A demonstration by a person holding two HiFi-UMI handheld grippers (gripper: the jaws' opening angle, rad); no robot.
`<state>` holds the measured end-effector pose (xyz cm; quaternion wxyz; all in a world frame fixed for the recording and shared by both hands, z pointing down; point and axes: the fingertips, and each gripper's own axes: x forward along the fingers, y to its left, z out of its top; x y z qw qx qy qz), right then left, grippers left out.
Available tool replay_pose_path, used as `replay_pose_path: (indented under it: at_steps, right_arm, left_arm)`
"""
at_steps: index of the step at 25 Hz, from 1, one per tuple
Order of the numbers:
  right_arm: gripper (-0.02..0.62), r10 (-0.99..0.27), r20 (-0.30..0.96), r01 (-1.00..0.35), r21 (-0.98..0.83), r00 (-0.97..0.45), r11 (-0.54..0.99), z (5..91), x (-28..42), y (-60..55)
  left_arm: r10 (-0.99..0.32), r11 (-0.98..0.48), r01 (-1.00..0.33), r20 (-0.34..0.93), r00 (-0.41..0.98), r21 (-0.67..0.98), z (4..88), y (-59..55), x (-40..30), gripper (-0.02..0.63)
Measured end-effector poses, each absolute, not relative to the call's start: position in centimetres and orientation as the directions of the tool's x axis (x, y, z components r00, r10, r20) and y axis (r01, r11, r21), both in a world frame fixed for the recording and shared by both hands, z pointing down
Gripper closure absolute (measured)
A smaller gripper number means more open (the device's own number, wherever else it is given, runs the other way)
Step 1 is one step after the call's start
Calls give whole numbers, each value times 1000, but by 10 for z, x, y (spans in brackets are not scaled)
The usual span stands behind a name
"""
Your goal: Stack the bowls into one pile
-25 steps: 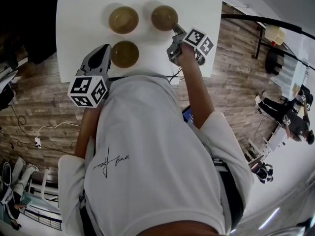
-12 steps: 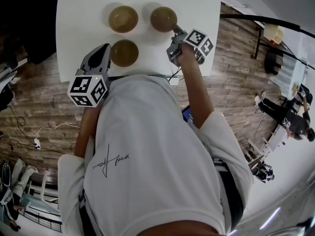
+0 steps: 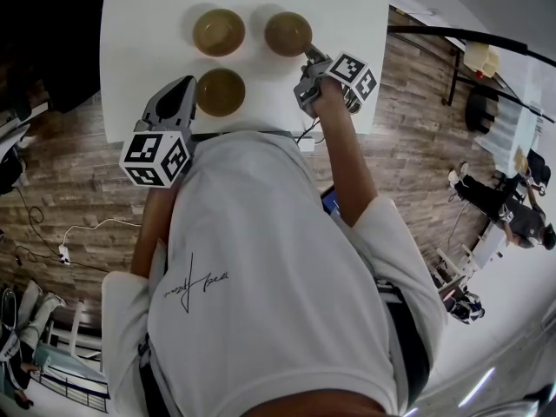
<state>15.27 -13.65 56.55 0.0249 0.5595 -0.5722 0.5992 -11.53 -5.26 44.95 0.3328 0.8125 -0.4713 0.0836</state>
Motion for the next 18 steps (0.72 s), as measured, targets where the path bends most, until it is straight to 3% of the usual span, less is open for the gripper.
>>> replay_pose_path:
  at_steps: [18]
  right_arm:
    - [572,-634,663,-641,-696,-398,-324,549,142,-139]
  left_arm:
    - [-724,-323,-818,433,537,475,448,-50,-124,598]
